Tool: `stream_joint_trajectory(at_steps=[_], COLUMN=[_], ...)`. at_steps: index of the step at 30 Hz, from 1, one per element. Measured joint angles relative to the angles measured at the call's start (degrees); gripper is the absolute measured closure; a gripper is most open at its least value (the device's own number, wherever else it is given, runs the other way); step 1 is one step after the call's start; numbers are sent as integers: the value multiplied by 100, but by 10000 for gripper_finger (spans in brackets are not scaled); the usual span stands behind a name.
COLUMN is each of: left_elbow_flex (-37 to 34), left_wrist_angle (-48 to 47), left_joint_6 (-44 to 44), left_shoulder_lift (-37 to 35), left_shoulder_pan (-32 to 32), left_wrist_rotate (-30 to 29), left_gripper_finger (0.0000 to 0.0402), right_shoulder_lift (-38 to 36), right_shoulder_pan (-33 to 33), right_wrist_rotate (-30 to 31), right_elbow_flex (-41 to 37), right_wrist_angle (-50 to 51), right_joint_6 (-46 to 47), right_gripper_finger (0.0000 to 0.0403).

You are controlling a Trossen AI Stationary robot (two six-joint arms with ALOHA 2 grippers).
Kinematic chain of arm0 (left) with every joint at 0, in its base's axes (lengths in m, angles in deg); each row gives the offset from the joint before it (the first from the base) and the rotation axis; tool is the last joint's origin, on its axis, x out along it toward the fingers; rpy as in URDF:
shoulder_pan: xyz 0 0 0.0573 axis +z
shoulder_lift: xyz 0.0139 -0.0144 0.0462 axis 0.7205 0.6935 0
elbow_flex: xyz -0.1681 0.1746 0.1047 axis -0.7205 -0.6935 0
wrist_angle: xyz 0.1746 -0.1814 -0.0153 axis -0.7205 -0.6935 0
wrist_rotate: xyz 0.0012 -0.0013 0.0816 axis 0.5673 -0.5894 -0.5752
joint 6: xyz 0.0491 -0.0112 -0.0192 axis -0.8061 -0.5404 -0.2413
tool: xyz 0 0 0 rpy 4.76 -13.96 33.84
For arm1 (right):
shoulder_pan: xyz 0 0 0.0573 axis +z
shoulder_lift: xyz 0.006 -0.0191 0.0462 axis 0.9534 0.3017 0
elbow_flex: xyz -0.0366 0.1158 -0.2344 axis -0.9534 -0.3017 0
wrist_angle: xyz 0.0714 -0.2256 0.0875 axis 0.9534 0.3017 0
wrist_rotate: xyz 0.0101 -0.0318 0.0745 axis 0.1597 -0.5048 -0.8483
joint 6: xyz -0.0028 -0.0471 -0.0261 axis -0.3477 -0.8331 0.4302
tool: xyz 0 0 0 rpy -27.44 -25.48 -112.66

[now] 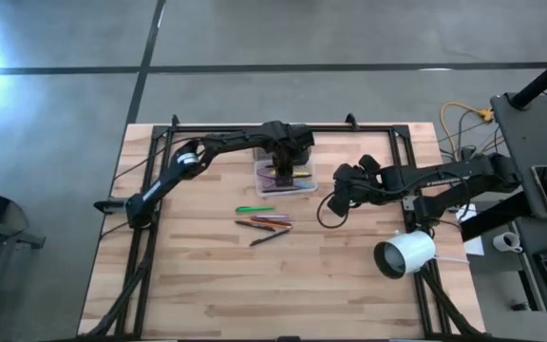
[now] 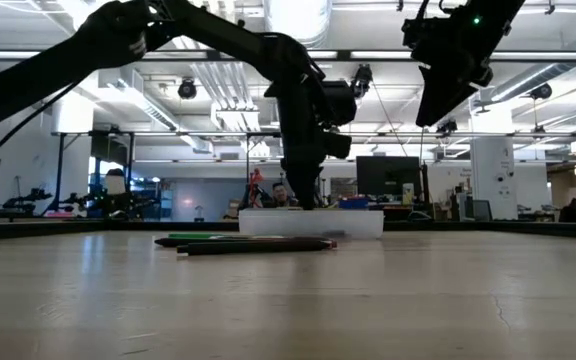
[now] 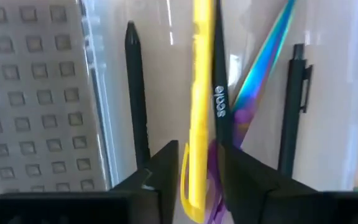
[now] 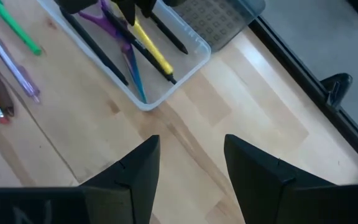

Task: Pick & place school supplies into a supply box
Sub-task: Put the yellow pen into the black supply box, then put the black pen into the black supply box

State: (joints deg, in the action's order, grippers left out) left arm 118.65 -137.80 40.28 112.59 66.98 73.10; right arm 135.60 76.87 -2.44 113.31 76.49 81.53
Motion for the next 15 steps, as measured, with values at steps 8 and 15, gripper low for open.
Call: stream_joint_trajectory(at_steps=[8, 15], left_elbow_flex=[-18, -1170], left_wrist_angle=[-314, -31], left_joint_6=[217, 740], left_shoulder_lift=[-485, -1925], left_shoulder_pan=[-138, -716], left_wrist_rotate=[-66, -40], left_gripper_finger=[244, 243], right_shoulder_lift=[-11, 0], right_shoulder_pan=[316, 444], right_wrist_rotate=[-339, -1785], right_elbow_flex=[7, -330], right_wrist_angle=[-143, -1493], right_joint_6=[-274, -1534], right_gripper_finger=[232, 232])
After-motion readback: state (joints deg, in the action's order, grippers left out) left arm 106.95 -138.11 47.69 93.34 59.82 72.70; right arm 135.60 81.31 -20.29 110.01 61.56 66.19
